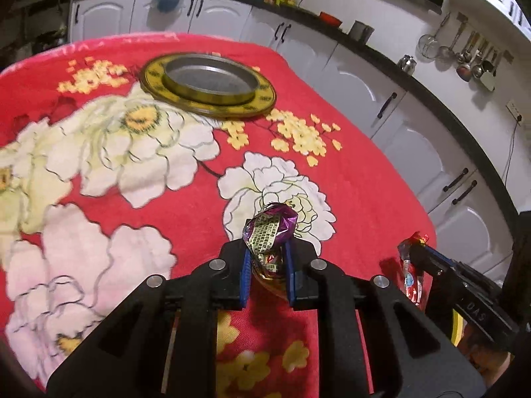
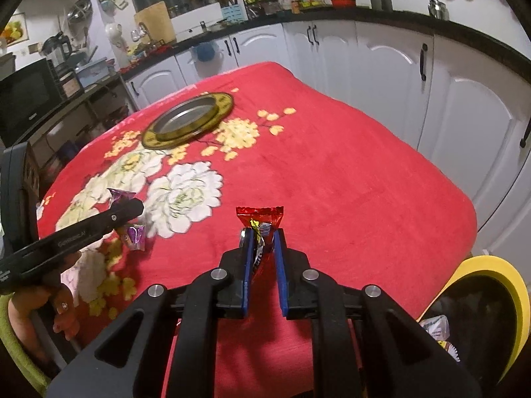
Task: Collect trash
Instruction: 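Carry the purple wrapper and red candy bar with both tools over the yellow bin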
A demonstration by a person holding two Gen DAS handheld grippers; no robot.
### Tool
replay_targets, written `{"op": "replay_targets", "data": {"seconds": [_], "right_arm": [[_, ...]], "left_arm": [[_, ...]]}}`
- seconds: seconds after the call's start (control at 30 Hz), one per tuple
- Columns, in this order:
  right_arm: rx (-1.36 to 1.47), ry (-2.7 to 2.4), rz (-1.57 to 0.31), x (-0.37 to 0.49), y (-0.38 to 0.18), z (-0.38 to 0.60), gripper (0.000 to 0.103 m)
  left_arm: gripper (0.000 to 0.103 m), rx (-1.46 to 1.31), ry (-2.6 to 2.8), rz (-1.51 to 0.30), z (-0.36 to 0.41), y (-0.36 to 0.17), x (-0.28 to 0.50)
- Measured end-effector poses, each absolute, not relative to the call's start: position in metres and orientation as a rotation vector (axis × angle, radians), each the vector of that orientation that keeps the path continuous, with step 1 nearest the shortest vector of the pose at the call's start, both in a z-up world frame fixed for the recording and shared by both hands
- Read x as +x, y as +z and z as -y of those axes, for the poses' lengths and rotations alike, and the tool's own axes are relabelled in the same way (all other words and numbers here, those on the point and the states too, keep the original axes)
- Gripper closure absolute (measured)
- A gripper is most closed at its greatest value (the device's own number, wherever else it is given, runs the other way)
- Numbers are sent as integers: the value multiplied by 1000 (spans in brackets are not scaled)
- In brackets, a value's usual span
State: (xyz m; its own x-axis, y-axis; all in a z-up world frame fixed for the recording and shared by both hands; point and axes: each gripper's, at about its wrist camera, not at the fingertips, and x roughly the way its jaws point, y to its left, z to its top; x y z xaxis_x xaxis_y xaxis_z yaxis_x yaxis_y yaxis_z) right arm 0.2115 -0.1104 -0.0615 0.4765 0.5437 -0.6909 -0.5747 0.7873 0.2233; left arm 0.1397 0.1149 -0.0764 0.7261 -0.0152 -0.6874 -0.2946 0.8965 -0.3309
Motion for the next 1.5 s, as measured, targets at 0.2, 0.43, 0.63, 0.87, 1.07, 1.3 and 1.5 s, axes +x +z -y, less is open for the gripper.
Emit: {"op": "replay_targets", "data": {"seconds": [0.2,0.43,0.63,0.87,1.07,1.3,1.5], "right_arm": [[-46,720,-779,196,-42,108,91],[-49,752,-723,179,-19,107,91],[-42,774,-684,167,-3,111,91],[-28,768,-659,160,8,126,91],[-13,744,-637,155,15,146,91],[4,700,-621,151,20,177,91],[25,653,-616,150,20,204,91]], "left_arm": [[93,-409,170,-689,-114,-55,121],[93,-359,170,-616,-109,-28,103],[93,-317,153,-580,-100,-12,93],[93,-297,125,-559,-88,-3,88],[93,-282,96,-544,-75,4,88],[93,-271,53,-540,-56,10,91],[93,-247,8,-546,-33,12,97]]}}
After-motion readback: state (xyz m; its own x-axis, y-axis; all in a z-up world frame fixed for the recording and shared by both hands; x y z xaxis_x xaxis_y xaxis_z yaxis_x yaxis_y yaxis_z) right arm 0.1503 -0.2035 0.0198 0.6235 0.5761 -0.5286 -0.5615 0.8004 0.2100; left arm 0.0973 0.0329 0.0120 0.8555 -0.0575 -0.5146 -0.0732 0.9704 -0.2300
